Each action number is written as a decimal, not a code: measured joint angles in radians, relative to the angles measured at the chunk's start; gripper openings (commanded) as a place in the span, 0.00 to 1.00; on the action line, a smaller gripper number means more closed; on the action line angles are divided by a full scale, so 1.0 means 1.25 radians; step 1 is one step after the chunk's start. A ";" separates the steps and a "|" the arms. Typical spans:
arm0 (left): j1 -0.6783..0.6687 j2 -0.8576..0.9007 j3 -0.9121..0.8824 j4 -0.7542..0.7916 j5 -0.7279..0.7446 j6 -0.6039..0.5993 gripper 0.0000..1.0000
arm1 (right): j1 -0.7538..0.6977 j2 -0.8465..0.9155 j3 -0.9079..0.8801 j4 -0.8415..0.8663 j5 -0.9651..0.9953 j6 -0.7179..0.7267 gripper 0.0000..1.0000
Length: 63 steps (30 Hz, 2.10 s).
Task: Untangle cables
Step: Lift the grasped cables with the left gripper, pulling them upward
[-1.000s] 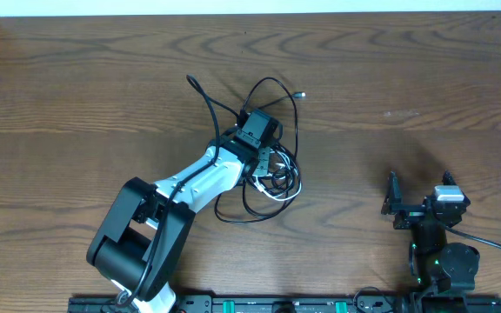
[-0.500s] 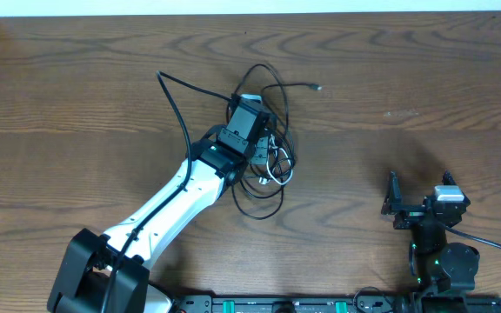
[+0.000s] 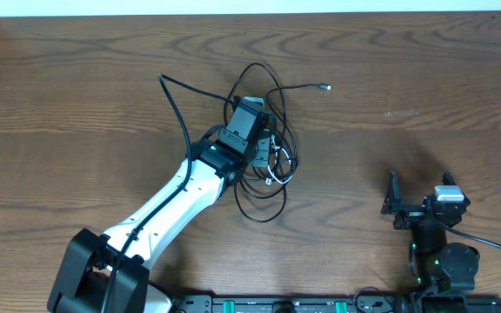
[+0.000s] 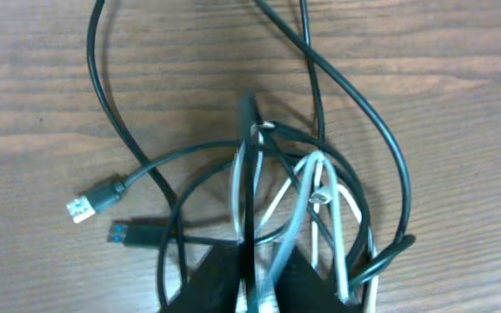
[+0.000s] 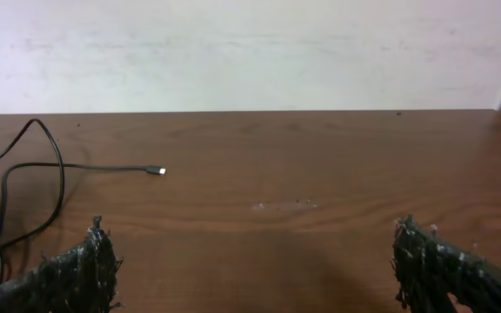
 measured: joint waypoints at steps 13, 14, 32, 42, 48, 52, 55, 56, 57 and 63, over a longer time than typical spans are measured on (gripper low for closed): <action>0.000 0.000 0.000 0.000 0.012 0.006 0.08 | 0.000 0.000 0.000 0.000 0.000 0.000 0.99; 0.000 0.000 0.000 0.000 0.012 0.006 0.08 | 0.000 0.000 0.000 0.000 0.000 0.000 0.99; 0.000 0.000 0.000 -0.039 0.019 0.006 0.08 | 0.000 0.000 0.000 0.000 0.000 0.000 0.99; -0.001 0.032 0.000 -0.066 0.038 0.006 0.13 | 0.000 0.000 0.000 0.000 0.000 0.000 0.99; -0.001 0.087 0.000 -0.067 0.039 0.006 0.17 | 0.000 0.000 0.000 0.000 0.000 0.000 0.99; -0.001 0.092 0.000 -0.067 0.039 0.007 0.08 | 0.000 0.000 0.000 0.000 0.000 0.000 0.99; -0.001 0.092 0.000 -0.068 0.039 0.007 0.08 | 0.000 0.000 0.000 0.000 0.000 0.000 0.99; -0.001 0.092 0.000 -0.067 0.039 0.007 0.08 | 0.000 0.000 0.000 0.000 0.000 0.000 0.99; -0.001 0.092 0.000 -0.067 0.039 0.007 0.07 | 0.000 0.000 0.000 0.000 0.000 0.000 0.99; -0.001 0.051 0.000 -0.072 0.019 0.007 0.08 | 0.000 0.000 0.000 0.000 0.000 0.000 0.99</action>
